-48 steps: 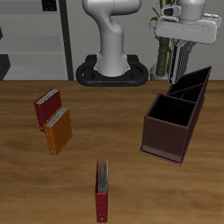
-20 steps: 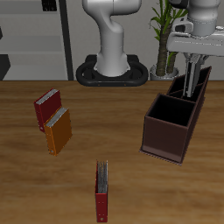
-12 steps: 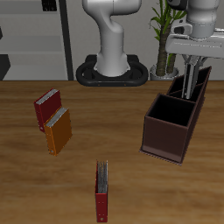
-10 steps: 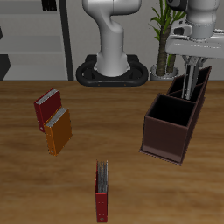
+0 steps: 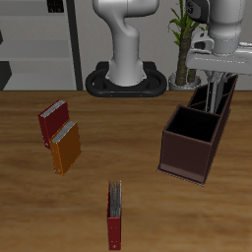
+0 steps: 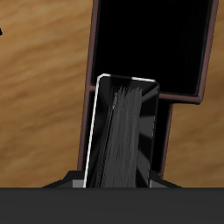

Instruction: Place the striped book into the left desk caddy's back compartment

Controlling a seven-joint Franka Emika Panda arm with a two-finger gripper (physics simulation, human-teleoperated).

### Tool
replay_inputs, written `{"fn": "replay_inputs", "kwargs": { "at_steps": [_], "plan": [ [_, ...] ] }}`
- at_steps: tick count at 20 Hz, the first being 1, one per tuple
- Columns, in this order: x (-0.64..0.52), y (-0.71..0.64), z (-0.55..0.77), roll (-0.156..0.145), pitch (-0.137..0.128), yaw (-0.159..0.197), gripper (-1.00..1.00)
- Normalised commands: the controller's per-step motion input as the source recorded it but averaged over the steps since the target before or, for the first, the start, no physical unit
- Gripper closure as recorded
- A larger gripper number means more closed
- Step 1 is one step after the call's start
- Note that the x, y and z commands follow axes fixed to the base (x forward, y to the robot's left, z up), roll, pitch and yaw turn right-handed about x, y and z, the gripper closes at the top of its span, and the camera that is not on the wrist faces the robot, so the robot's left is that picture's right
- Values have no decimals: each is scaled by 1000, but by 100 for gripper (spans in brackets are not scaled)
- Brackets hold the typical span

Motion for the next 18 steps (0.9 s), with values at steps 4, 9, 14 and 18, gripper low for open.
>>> {"fn": "replay_inputs", "kwargs": {
  "at_steps": [4, 9, 14, 18],
  "plan": [
    [84, 63, -304, 18, 38, 4, 100],
    [68, 65, -261, 15, 35, 14, 100],
    [104, 58, -403, 8, 63, 2, 100],
    [83, 61, -418, 15, 78, -2, 100]
  ]
}}
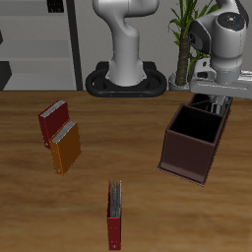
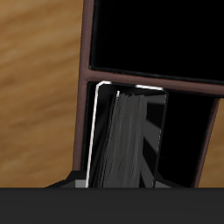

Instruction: Place the striped book into the left desk caddy's back compartment

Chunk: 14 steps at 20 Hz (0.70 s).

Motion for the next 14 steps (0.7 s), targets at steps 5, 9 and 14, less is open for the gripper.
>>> {"fn": "replay_inputs", "kwargs": {
  "at_steps": [5, 9, 14],
  "plan": [
    [65, 57, -419, 4, 90, 5, 100],
    [25, 107, -456, 34, 110, 6, 100],
    [26, 29, -165, 26, 67, 3, -100]
  ]
}}
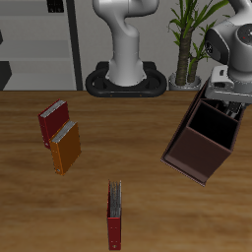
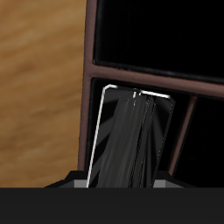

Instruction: Place the striped book into the left desk caddy's back compartment

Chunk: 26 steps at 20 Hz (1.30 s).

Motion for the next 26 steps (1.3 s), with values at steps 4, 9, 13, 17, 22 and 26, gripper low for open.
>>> {"fn": "replay_inputs", "kwargs": {
  "at_steps": [4, 9, 13, 17, 22, 26],
  "plan": [
    [-125, -68, 183, 30, -30, -12, -100],
    [-40, -116, 132, -17, -5, -2, -100],
    [-42, -89, 134, -6, -20, 5, -100],
    [-167, -141, 249, 5, -47, 34, -100],
    [-117, -178, 277, -1, -45, 13, -100],
    [-210, -288, 337, -21, -64, 31, -100]
  ]
}}
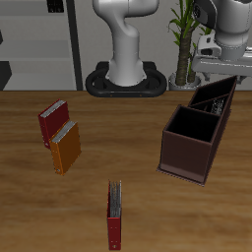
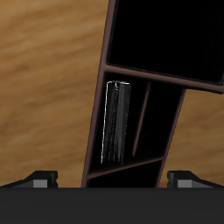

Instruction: Place the striped book into the left desk caddy's back compartment

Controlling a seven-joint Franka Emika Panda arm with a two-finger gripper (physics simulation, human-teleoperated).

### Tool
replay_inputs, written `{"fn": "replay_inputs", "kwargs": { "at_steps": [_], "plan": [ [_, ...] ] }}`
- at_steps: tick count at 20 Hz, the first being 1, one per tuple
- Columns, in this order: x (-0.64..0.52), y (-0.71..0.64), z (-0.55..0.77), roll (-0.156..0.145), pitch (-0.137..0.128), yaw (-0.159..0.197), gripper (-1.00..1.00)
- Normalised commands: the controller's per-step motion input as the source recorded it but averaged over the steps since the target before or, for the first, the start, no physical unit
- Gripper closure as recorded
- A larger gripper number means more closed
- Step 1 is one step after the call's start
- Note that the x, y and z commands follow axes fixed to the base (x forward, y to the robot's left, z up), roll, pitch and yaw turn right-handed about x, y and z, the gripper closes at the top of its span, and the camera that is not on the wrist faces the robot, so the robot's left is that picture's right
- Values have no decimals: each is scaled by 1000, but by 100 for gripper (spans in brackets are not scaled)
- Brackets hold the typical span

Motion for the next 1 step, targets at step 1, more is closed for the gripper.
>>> {"fn": "replay_inputs", "kwargs": {
  "at_steps": [1],
  "plan": [
    [-113, -189, 289, -24, -72, 79, -100]
  ]
}}
